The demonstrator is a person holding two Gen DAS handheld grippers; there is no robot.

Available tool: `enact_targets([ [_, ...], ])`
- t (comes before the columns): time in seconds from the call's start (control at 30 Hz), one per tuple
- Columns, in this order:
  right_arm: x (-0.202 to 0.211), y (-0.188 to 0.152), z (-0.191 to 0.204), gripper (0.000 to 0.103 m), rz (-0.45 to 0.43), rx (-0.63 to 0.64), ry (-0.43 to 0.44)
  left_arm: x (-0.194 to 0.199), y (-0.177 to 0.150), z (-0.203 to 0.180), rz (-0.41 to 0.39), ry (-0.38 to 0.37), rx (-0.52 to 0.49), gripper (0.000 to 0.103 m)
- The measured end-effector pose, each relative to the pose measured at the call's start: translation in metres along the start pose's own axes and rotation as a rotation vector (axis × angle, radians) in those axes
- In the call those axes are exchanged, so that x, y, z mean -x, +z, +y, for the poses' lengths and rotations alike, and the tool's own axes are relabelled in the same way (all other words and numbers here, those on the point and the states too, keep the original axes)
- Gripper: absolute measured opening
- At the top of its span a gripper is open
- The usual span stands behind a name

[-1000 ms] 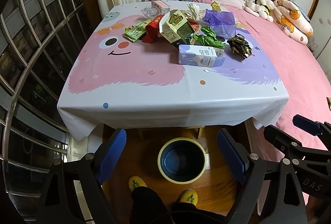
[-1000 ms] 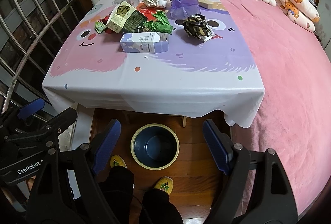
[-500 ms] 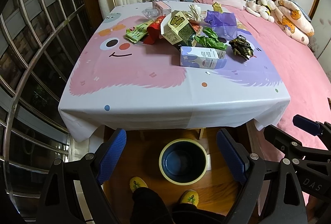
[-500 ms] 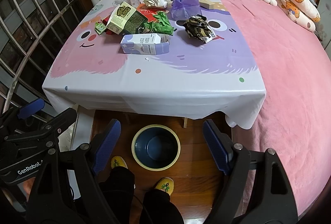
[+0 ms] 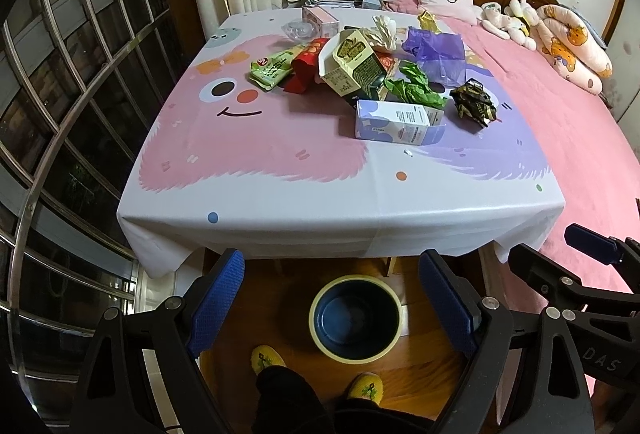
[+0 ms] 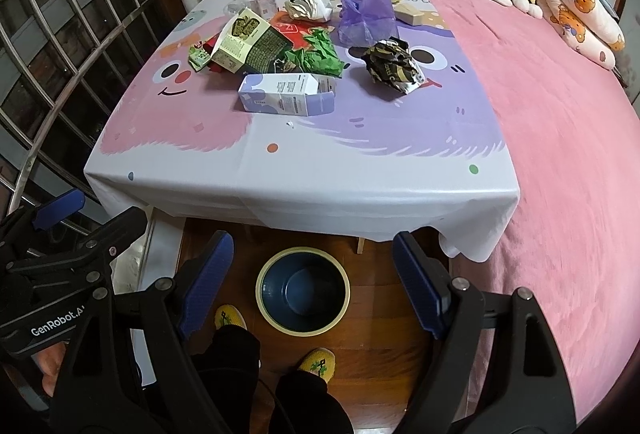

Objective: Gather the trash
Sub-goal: 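Grasp the green-printed paper box with the left tool while the right tool grasps the white carton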

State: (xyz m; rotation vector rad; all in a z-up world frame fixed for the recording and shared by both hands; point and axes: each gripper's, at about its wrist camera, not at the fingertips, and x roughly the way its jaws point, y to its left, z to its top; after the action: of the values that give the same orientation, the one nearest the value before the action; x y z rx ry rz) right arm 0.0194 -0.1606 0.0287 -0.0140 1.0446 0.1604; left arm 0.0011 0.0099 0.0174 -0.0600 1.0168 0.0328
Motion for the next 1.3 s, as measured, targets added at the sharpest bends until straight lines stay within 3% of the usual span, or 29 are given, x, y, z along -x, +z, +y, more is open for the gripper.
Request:
enact_targets([
  [0.57,0.006,0.035,0.008,0.08,-0.082,0.036,0.035,0.02,0.03,0.005,-0.067,0.036,0.001,0.084],
  [0.83,-0.009,0.058,0.006,0.08,-0.083,-0.004,0.036,0.021,0.059,0.004,-0.12,0.007,-0.099,0.084],
  [1.1,-0.053,0.096,-0.002,0.08,-0.014,-0.181,0.022,-0.007,0.117,0.009,-0.116,-0.072,-0.28,0.084],
  [1.3,-0.103,0.122,-0.011,0.08,0.095,-0.401,0.012,-0.049,0.176,0.037,-0.043,-0.139,-0.318,0.084],
])
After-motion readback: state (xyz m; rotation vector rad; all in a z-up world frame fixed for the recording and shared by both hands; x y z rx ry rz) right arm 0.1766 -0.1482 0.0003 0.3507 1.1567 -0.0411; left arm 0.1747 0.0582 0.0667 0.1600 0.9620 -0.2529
